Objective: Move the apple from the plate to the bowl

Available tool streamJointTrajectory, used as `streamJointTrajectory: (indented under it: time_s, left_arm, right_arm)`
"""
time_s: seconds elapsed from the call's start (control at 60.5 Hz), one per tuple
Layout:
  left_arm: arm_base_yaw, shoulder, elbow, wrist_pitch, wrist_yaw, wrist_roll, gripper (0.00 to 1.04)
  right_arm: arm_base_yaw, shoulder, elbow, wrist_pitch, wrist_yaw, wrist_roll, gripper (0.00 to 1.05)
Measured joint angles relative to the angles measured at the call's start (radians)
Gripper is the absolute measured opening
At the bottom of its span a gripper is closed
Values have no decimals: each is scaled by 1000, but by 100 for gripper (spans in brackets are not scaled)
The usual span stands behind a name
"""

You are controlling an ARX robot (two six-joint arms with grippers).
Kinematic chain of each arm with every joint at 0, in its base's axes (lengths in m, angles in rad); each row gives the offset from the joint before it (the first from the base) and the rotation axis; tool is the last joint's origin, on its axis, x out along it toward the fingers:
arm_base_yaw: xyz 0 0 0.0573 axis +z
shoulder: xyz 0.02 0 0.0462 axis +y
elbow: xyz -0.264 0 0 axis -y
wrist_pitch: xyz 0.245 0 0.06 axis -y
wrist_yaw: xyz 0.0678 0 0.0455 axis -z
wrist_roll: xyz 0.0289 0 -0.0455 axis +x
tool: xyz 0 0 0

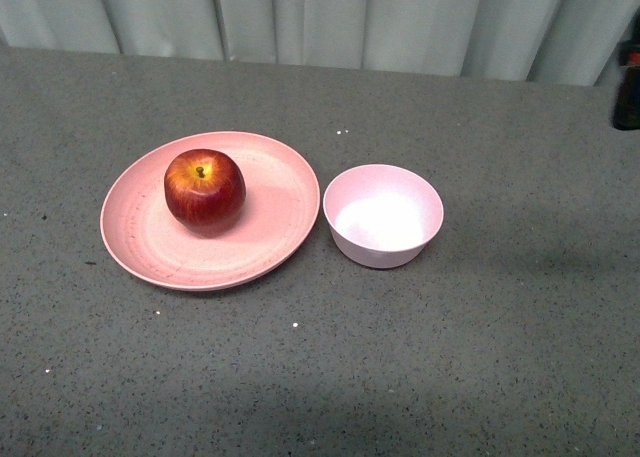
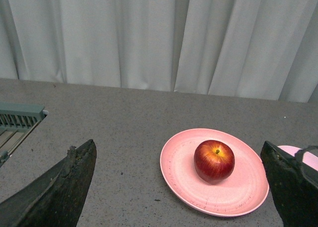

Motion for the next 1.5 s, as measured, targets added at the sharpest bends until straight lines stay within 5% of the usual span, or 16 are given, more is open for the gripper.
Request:
streamJointTrajectory:
  time_s: [0.231,0.297,0.363,0.446,0.793,1.503]
  left_arm:
    - [0,0,0,0,0,0,98]
    - [0,0,0,0,0,0,98]
    - [0,0,0,0,0,0,98]
    - [0,0,0,0,0,0,98]
    - [0,0,0,0,0,0,98]
    - [0,0,0,0,0,0,98]
  right_arm:
    - [-73,-259,-187,-62,88,-23,95]
    - [-107,-307,-232,-44,46,-2,93]
    - [-164,-339,-323,147,-140,40,81]
    - [-179,-428,-384,183,-230,59,67]
    - [-183,-732,-449,-38,-242,76,1]
    - [-183,-1174,-461,-444,-242,77,1]
